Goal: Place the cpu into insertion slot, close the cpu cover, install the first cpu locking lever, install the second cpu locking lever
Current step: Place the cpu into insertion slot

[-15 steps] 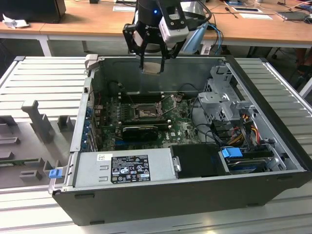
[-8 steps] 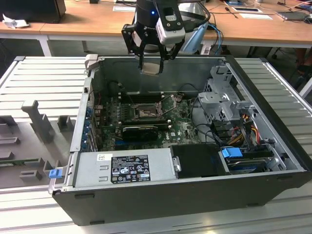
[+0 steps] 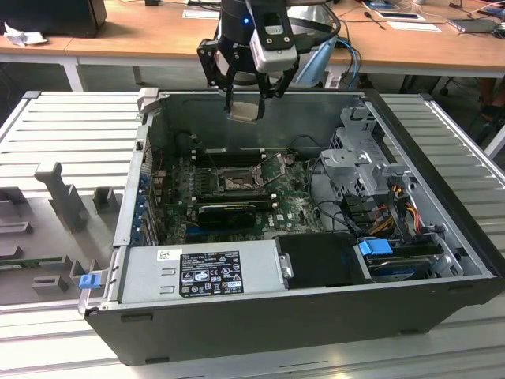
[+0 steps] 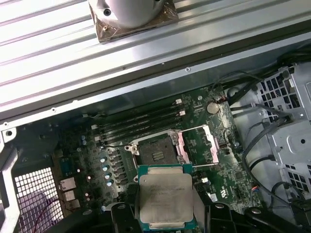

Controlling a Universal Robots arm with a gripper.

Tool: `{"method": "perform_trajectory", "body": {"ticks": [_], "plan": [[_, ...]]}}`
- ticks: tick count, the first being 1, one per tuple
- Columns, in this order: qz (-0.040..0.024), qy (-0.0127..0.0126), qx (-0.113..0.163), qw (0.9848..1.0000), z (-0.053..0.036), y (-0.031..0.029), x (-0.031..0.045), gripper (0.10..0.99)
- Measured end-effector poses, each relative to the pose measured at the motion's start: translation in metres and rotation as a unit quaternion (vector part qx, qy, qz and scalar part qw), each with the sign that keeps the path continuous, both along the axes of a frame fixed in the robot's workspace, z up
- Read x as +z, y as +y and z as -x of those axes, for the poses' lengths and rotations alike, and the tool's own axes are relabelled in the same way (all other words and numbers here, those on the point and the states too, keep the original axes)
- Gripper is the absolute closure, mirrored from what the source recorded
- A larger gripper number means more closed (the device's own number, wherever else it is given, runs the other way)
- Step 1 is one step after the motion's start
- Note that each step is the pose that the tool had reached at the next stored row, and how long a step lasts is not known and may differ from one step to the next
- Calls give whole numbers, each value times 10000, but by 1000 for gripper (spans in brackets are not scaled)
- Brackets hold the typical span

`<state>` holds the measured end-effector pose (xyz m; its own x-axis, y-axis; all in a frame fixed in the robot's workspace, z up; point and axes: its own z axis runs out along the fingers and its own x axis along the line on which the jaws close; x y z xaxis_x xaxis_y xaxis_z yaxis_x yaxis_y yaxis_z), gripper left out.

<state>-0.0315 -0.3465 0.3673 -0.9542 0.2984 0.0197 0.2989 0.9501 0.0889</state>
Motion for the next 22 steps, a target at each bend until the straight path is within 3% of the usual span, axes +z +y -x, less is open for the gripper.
{"method": "perform_trajectory", "body": {"ticks": [10,22], "plan": [[0,0,-288,9996,0,0,-10,557],[0,0,-651,9979,0,0,-15,557]]}}
